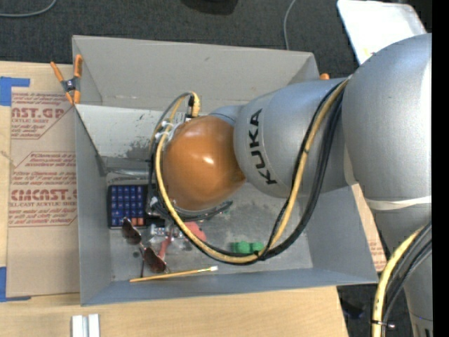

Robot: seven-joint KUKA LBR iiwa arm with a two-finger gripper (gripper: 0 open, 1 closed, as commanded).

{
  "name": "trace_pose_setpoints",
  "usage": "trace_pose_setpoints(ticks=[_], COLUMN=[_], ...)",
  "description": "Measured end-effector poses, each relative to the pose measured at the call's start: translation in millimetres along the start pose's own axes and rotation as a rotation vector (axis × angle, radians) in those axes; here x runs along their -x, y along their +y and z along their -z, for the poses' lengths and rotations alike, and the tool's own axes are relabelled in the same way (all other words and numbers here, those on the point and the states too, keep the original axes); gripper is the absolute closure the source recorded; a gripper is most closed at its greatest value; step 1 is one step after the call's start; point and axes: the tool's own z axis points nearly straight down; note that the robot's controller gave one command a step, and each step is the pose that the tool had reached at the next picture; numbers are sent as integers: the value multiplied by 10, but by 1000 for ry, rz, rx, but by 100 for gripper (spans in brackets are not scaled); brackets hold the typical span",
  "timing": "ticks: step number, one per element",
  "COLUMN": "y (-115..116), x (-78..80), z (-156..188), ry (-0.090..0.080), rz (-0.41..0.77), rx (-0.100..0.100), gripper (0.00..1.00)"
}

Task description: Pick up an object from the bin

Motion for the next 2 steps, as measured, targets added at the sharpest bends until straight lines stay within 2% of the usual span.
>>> trace_pose_setpoints(ticks=[1,2], y=[-42,5], x=[-11,-25], z=[-117,-87], ry=[-3,-7], rz=[99,220], rx=[-1,-7], gripper=[100,100])
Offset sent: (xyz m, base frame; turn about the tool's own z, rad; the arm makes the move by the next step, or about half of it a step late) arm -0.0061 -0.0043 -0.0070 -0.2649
